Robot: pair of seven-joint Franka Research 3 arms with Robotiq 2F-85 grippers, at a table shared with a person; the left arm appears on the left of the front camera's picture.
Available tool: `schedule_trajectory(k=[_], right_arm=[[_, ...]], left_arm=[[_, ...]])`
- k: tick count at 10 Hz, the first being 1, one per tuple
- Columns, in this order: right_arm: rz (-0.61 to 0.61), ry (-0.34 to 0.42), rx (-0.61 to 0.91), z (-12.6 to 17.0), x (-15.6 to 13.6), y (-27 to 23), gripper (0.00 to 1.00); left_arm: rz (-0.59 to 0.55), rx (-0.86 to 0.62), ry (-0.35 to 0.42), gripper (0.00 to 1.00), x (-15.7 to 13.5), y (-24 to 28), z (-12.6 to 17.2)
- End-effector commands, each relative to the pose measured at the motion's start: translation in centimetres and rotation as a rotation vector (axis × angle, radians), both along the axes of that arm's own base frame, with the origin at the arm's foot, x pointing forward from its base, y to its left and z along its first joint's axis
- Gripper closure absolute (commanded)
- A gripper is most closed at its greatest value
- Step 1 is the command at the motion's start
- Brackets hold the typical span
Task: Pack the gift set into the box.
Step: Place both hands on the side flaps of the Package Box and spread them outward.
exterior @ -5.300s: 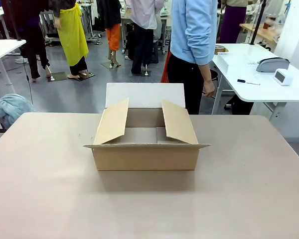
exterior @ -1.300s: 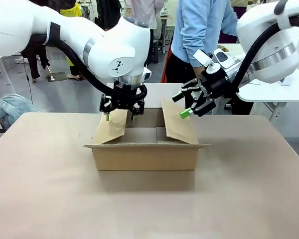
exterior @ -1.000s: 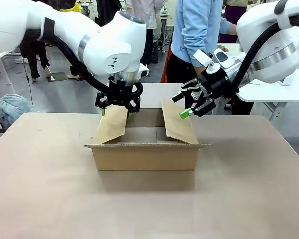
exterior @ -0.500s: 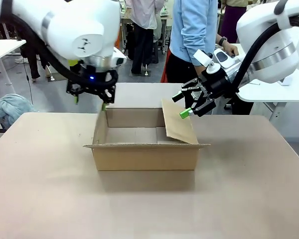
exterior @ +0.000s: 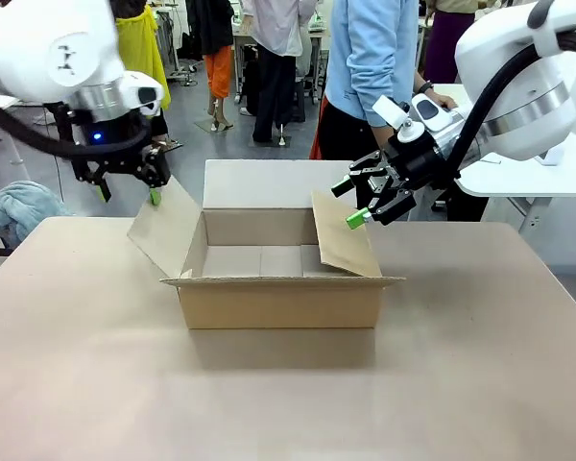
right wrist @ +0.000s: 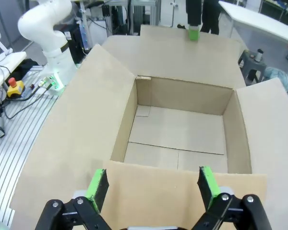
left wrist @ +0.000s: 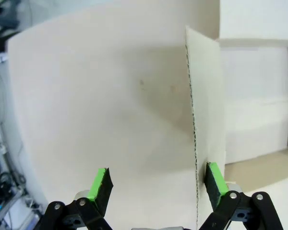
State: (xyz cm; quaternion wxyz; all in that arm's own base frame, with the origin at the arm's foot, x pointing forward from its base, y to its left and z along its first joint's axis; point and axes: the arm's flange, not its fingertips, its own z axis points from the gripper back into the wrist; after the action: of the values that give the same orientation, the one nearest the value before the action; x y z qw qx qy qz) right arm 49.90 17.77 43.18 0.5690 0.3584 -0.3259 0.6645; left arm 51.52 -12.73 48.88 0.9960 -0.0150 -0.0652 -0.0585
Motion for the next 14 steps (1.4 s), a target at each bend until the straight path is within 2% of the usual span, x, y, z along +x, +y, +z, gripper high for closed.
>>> schedule_trajectory(k=[1, 4, 6, 7, 8, 9, 10, 11, 12, 13, 14], right_arm=[[0.001, -0.008, 0.000, 0.3, 0.3, 0.1, 0.00], [0.001, -0.008, 0.000, 0.3, 0.3, 0.1, 0.00], [0.001, -0.008, 0.000, 0.3, 0.3, 0.1, 0.00], [0.001, -0.008, 0.000, 0.3, 0.3, 0.1, 0.00], [0.001, -0.008, 0.000, 0.3, 0.3, 0.1, 0.00], [0.000, -0.001, 0.000, 0.0, 0.0, 0.0, 0.00], [-0.174, 0.090, -0.232, 2.3, -0.2, 0.0, 0.00], [-0.195, 0.159, -0.347, 5.0, -0.6, 2.2, 0.00], [-0.275, 0.280, -0.478, 8.1, -0.9, 4.2, 0.00], [-0.368, 0.440, -0.568, 10.2, -1.1, 5.4, 0.00], [-0.542, 0.640, -0.673, 11.3, -1.5, 6.0, 0.00]], left_arm=[[-0.119, -0.154, 0.126, 0.00, 0.9, 3.6, -2.9], [-0.197, -0.385, 0.179, 0.00, 1.9, 9.0, -6.4], [-0.269, -0.509, 0.282, 0.00, 2.4, 10.6, -9.8], [-0.340, -0.586, 0.324, 0.00, 1.9, 10.3, -11.2], [-0.233, -0.441, 0.215, 0.00, 1.6, 10.3, -9.4], [-0.233, -0.441, 0.215, 0.00, 1.6, 10.3, -9.4], [-0.233, -0.441, 0.215, 0.00, 1.6, 10.3, -9.4], [-0.233, -0.441, 0.215, 0.00, 1.6, 10.3, -9.4], [-0.233, -0.441, 0.215, 0.00, 1.6, 10.3, -9.4], [-0.233, -0.441, 0.215, 0.00, 1.6, 10.3, -9.4], [-0.233, -0.441, 0.215, 0.00, 1.6, 10.3, -9.4]])
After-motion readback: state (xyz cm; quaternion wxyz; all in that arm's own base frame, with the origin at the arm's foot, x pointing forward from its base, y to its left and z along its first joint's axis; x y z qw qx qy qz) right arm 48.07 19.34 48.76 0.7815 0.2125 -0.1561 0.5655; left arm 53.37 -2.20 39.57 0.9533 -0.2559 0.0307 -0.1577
